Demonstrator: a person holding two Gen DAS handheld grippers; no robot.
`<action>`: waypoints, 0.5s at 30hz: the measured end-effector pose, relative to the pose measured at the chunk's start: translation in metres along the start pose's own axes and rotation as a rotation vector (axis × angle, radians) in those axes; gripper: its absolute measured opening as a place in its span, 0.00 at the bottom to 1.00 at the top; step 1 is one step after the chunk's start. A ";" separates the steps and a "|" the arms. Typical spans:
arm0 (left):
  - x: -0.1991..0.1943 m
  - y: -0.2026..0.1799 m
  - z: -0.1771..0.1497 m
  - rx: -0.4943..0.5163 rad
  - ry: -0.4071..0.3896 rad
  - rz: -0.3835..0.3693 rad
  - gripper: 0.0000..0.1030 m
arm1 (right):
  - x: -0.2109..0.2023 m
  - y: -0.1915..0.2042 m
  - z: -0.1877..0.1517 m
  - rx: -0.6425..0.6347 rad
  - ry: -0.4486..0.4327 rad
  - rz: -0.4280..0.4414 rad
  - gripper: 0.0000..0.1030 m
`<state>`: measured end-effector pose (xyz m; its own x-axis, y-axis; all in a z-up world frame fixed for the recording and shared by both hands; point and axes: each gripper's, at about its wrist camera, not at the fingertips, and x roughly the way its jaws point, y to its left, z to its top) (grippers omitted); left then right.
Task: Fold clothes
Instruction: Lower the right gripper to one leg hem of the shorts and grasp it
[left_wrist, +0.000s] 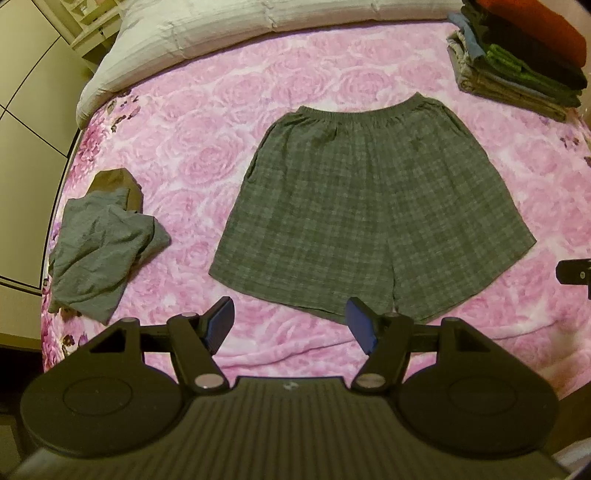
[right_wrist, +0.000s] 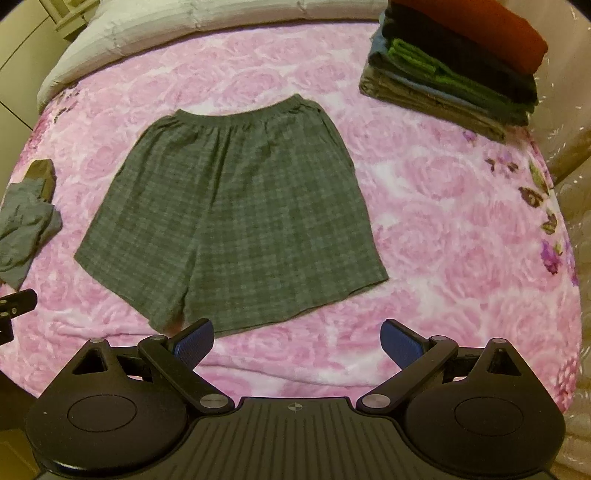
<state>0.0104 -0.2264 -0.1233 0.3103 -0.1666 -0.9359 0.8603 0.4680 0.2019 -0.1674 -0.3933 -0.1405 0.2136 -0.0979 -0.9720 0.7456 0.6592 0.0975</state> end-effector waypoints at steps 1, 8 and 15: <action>0.003 -0.001 0.001 0.001 0.006 0.001 0.62 | 0.003 -0.002 0.001 0.001 0.005 -0.003 0.96; 0.031 -0.007 0.006 0.014 0.050 0.006 0.62 | 0.030 -0.016 0.003 0.016 0.029 -0.021 0.96; 0.074 -0.010 0.007 0.055 0.098 0.001 0.62 | 0.062 -0.029 0.000 0.069 0.030 -0.043 0.96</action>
<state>0.0279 -0.2491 -0.1925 0.2723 -0.0793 -0.9589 0.8819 0.4191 0.2158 -0.1754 -0.4185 -0.2039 0.1616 -0.1020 -0.9816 0.7957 0.6018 0.0685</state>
